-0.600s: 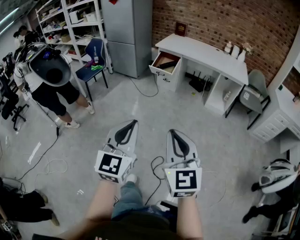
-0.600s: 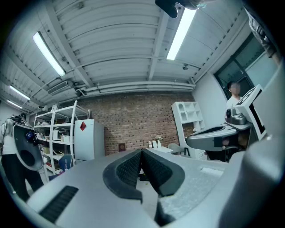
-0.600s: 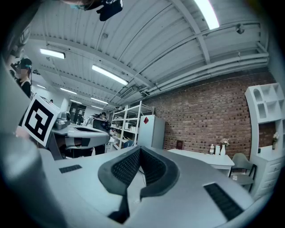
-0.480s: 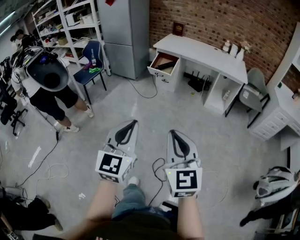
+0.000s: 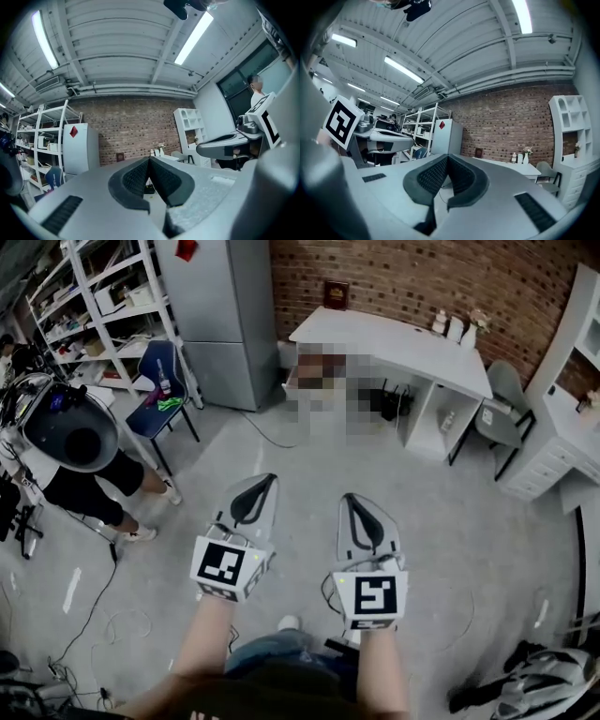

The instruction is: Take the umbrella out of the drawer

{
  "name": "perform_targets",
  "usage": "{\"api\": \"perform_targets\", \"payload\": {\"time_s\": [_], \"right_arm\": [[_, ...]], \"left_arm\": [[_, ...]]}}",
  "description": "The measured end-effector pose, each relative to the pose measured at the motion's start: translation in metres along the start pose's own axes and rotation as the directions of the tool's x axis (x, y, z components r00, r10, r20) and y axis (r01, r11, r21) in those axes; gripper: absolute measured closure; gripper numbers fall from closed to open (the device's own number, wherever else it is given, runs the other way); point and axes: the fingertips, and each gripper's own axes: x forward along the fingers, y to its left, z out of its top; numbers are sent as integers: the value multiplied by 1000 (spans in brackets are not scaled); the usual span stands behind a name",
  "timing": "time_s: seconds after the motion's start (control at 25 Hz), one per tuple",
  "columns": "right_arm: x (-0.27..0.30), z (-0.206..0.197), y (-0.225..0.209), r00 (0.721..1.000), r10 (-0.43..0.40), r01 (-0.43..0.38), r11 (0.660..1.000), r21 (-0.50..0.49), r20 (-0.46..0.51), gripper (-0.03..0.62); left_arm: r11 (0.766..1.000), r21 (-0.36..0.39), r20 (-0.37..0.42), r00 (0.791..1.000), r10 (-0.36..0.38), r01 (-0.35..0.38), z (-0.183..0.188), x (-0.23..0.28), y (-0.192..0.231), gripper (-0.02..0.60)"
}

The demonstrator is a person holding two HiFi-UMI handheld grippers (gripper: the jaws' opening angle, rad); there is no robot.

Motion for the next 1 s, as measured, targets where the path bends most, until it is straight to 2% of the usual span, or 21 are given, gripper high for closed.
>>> {"api": "perform_targets", "payload": {"time_s": [0.2,0.6,0.76,1.0], "right_arm": [[42,2,10,1000,-23,23,1000,-17,-19,603],[122,-17,0,999,20,-21,1000,-17,-32,603],[170,-28,-26,998,53,-54,998,-19,-29,603],[250,-38,-94,996,81,-82,997,-7,-31,603]], "left_arm": [[999,-7,-4,999,-32,32,-10,18,40,584],[999,-43,-20,1000,-5,4,-43,70,93,584],[999,-36,-34,999,14,-15,-54,120,109,584],[998,-40,-49,998,35,-37,-62,222,128,584]]}}
